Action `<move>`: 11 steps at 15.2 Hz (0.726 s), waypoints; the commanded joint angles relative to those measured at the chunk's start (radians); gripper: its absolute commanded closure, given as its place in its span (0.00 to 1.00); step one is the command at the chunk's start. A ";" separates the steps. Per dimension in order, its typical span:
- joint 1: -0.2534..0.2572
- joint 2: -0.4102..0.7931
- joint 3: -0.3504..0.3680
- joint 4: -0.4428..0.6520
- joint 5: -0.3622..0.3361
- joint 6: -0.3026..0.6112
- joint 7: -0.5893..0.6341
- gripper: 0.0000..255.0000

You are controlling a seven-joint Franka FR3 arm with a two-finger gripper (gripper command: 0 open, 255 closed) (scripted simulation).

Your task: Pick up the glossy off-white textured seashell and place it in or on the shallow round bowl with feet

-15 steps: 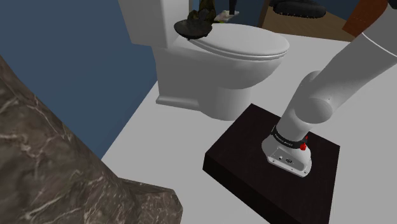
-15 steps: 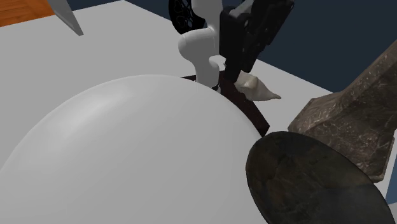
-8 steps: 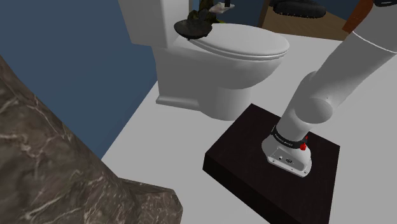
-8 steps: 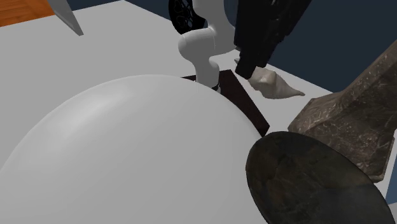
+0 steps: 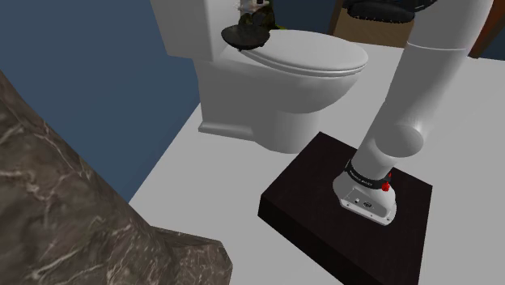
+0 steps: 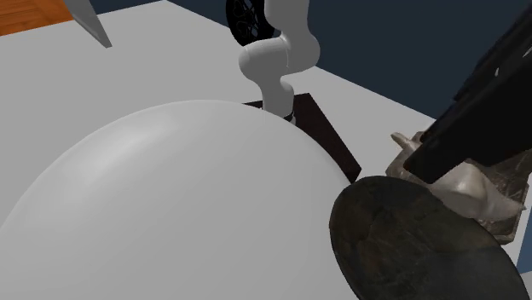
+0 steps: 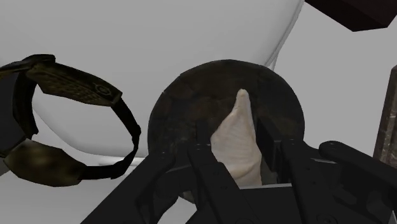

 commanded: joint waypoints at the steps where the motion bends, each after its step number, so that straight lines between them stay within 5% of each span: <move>1: -0.005 0.130 0.000 0.187 0.020 -0.058 -0.003 1.00; 2: -0.009 0.170 0.001 0.246 0.026 -0.078 -0.005 1.00; 8: 0.001 0.095 0.004 0.048 0.017 0.044 0.017 1.00; 9: -0.001 0.108 0.003 0.089 0.018 0.019 0.012 1.00; 10: -0.001 0.108 0.003 0.089 0.018 0.019 0.012 0.00; 11: 0.001 0.055 0.005 -0.027 0.023 0.114 0.022 0.00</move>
